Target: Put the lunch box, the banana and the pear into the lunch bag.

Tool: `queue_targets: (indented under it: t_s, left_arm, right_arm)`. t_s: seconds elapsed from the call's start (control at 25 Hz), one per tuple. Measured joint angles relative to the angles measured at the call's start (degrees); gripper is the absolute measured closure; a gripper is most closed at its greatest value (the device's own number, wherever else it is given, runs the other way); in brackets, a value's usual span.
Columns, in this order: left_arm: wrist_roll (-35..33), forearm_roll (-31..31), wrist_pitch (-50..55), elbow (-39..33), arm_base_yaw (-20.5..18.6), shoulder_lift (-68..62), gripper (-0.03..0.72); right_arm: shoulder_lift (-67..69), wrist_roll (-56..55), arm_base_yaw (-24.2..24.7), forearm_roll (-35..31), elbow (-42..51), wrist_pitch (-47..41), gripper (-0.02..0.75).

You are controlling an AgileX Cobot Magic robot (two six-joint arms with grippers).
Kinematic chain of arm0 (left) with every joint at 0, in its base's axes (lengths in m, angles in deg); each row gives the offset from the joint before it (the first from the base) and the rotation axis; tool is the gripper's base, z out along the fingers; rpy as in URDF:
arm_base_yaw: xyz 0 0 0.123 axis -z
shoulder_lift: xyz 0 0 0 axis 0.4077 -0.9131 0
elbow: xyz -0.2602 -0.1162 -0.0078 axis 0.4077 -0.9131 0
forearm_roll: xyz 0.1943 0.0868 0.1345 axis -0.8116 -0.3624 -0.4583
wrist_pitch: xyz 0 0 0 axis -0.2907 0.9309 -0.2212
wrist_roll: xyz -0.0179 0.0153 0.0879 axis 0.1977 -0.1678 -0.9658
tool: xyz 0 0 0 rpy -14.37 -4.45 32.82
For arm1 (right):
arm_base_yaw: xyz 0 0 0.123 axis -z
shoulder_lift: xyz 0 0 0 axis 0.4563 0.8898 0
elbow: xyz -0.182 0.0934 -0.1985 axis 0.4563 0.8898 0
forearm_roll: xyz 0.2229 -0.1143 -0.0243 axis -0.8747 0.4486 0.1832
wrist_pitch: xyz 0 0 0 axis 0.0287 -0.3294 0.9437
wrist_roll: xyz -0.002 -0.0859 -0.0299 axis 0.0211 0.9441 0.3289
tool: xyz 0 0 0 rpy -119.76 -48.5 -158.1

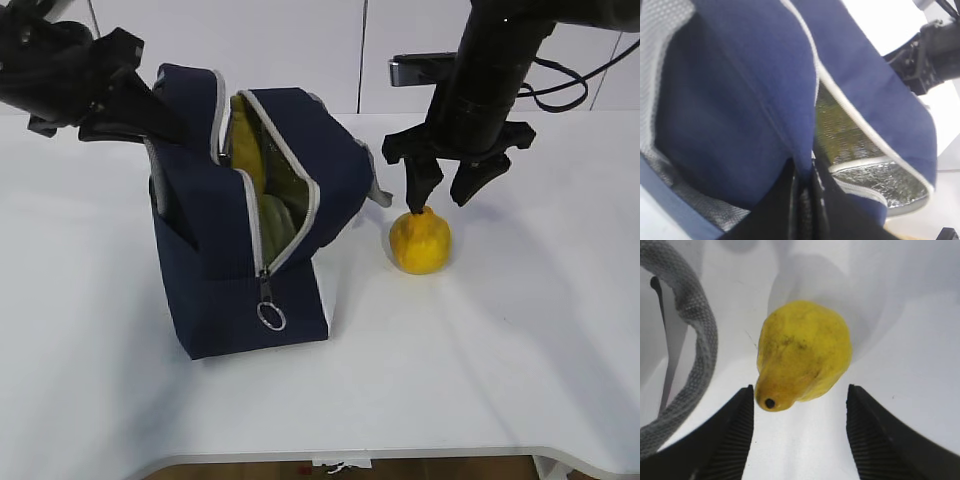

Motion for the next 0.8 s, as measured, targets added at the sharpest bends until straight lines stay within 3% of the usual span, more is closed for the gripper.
queue_targets:
  t_s: [0.4,0.8]
  left_arm:
    - [0.1,-1.2,0.5,0.0,-0.8,0.0,0.684]
    - [0.1,-1.4,1.4,0.0,-0.8,0.0,0.684]
  right_arm:
    - [0.2,-0.1,0.0,-3.4,0.0,0.0,0.295]
    - [1.4,-0.1,0.0,-2.5,0.0,0.0,0.295]
